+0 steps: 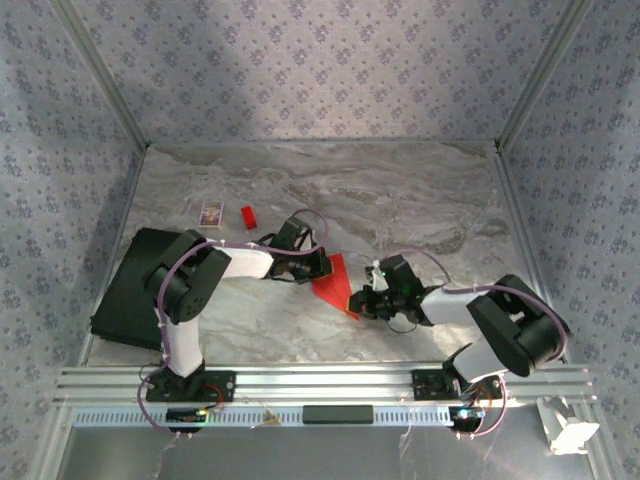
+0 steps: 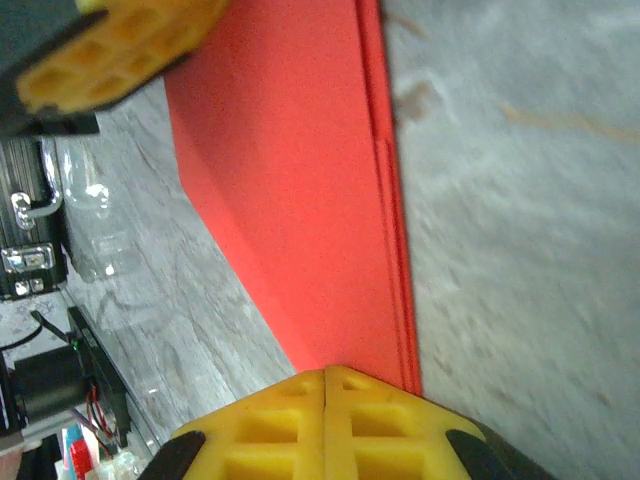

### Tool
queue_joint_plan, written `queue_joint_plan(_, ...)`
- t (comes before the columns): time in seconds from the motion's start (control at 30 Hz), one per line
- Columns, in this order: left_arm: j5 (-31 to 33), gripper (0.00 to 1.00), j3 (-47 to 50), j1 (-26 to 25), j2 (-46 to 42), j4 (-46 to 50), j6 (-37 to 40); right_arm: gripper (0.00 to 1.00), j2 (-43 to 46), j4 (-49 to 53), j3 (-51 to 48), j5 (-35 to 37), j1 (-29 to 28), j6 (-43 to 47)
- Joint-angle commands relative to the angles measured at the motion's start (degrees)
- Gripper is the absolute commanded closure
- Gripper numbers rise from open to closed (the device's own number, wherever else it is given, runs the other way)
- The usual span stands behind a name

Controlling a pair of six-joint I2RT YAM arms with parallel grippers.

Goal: Fold a paper plane with a square sheet of paper (pick it up from the middle)
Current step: Fourth fold the wing at the center of the table.

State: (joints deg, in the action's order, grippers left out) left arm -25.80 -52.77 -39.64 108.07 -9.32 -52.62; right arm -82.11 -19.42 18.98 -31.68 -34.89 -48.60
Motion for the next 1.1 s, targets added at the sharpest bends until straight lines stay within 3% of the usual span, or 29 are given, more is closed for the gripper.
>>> queue_joint_plan(0.0, 4.1, 0.98, 2.15, 0.97, 2.49, 4.59, -0.07, 1.0, 2.37, 10.6, -4.78, 1.95, -0.03, -0.51)
queue_joint_plan(0.27, 4.1, 0.98, 2.08, 0.97, 2.37, 4.58, -0.2, 1.0, 10.69, 16.75, -7.73, 2.62, -0.26, -0.19)
queue_joint_plan(0.67, 3.76, 0.98, 1.8, 1.03, 2.22, 4.93, -0.29, 0.96, 21.35, 26.56, -1.57, 4.8, 0.22, 1.03)
queue_joint_plan(0.87, 4.0, 0.98, 1.88, 0.97, 2.23, 5.5, -0.01, 0.93, 19.17, 22.9, 2.67, 5.17, 0.38, 0.06)
queue_joint_plan(1.07, 3.48, 0.98, 1.84, 0.97, 2.19, 5.37, 0.11, 0.93, 9.18, 18.83, 8.5, 2.5, -0.29, 1.32)
